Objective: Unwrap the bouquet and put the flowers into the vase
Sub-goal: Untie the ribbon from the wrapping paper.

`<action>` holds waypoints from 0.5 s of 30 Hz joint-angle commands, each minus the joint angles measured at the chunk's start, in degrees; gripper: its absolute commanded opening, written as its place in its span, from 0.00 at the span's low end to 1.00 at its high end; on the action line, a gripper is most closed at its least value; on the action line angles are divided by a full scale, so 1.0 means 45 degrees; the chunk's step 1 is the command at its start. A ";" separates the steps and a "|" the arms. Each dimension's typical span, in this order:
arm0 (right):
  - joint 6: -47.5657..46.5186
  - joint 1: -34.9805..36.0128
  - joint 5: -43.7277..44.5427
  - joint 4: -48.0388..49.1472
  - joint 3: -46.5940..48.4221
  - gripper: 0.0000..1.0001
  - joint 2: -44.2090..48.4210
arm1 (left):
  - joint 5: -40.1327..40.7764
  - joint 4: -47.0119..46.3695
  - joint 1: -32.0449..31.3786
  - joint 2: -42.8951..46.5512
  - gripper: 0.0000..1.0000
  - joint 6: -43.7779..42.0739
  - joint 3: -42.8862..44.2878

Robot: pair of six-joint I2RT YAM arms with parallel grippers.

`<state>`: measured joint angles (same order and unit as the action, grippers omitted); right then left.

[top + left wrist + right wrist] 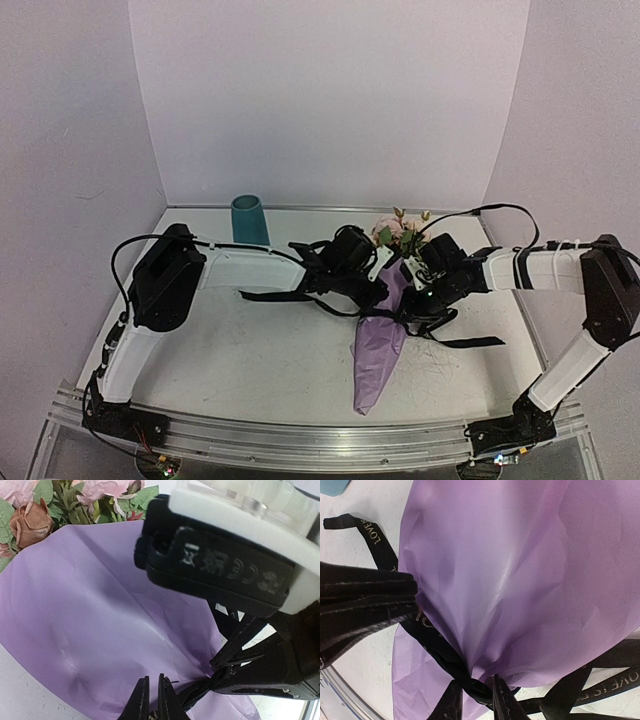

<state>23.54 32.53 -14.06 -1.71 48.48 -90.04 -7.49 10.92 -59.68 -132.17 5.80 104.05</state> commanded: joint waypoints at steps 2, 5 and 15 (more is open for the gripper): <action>0.0065 0.0020 0.0181 -0.0488 0.0773 0.24 -0.0357 | -0.0649 -0.0085 0.0005 0.1438 0.14 -0.0180 -0.1031; 0.0103 0.0019 0.0254 -0.0472 0.1117 0.23 -0.0648 | -0.0504 -0.0146 0.0011 0.2065 0.18 0.0046 -0.2021; 0.0428 0.0018 0.0168 -0.0480 0.1500 0.20 -0.0715 | -0.0407 -0.0550 -0.0012 0.2286 0.30 0.0203 -0.2629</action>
<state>24.63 32.52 -13.67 -1.77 53.28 -93.76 -9.40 10.78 -59.68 -125.26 6.34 92.07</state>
